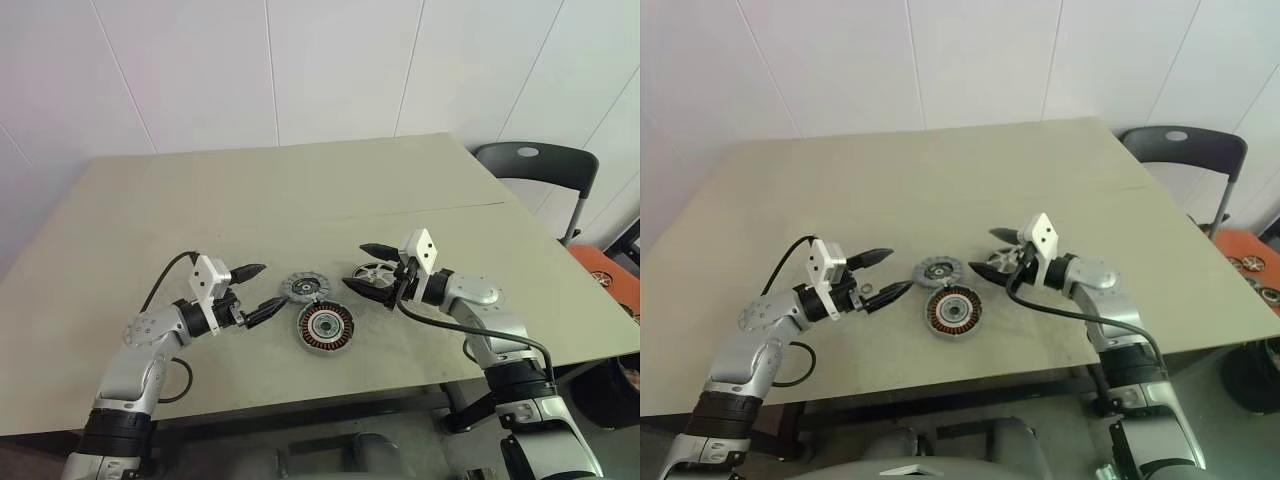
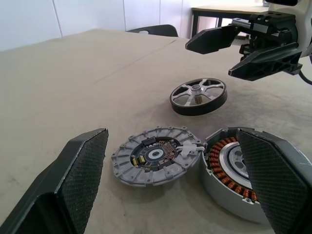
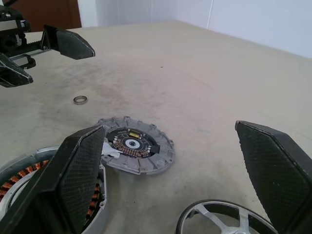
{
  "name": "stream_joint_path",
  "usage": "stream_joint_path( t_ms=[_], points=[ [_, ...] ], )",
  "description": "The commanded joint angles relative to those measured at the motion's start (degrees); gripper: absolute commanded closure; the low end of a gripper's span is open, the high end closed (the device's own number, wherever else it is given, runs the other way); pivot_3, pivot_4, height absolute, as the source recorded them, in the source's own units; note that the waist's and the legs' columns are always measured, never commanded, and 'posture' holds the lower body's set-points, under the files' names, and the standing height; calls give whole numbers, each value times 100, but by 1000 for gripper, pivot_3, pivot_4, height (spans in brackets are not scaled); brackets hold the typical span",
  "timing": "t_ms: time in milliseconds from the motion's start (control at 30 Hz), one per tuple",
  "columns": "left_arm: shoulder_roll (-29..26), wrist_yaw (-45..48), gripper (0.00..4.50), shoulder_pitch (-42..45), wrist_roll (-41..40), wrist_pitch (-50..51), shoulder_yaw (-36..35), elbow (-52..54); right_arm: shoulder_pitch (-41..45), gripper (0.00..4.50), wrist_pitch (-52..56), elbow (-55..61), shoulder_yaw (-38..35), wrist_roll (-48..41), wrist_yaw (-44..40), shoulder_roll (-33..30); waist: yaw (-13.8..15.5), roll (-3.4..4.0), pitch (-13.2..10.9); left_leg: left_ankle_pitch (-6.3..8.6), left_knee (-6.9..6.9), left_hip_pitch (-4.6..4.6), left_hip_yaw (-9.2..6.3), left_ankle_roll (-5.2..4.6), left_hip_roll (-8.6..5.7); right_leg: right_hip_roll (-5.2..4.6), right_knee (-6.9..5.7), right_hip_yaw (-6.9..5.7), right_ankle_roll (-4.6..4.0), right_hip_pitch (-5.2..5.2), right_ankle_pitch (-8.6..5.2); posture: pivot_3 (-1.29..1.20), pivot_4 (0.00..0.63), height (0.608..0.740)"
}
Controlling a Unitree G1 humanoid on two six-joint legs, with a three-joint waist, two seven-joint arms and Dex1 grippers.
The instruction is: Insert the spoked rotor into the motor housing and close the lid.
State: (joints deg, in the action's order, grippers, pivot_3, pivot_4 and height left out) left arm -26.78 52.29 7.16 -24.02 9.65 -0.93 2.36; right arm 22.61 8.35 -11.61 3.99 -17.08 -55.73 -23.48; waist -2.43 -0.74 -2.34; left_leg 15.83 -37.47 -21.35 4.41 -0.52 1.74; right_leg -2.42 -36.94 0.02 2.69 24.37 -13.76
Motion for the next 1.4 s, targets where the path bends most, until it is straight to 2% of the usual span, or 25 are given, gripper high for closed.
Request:
stream_joint_path(
  t_ms=[33, 467, 800, 1400],
  points=[
    [-32, 13, 0, 39, 41, -106, -37, 90, 157, 7, -127, 35, -34, -12, -19, 36, 0, 0, 0, 0, 0, 0, 0, 0, 0, 0, 0, 0, 0, 0, 0, 0, 0, 740],
    [-3, -32, 0, 49, 159, -150, -36, 36, 131, 7, -185, 40, -10, 44, 2, 47, -1, 0, 0, 0, 0, 0, 0, 0, 0, 0, 0, 0, 0, 0, 0, 0, 0, 740],
    [-63, -950, 0, -12, 1294, -530, 50, -1008, 144, 7, -241, -35, -4, 90, -21, 57, 4, 0, 0, 0, 0, 1, 0, 0, 0, -1, -2, 0, 1, 0, 1, 0, 0, 740],
    [94, -1297, 0, -542, 979, -304, -378, -1149, 104, 7, -278, -69, -17, 114, -21, 76, -12, 0, 0, 0, 4, 4, 1, 0, 3, -11, -3, -1, 1, 2, 2, 0, 0, 740]
  ],
)
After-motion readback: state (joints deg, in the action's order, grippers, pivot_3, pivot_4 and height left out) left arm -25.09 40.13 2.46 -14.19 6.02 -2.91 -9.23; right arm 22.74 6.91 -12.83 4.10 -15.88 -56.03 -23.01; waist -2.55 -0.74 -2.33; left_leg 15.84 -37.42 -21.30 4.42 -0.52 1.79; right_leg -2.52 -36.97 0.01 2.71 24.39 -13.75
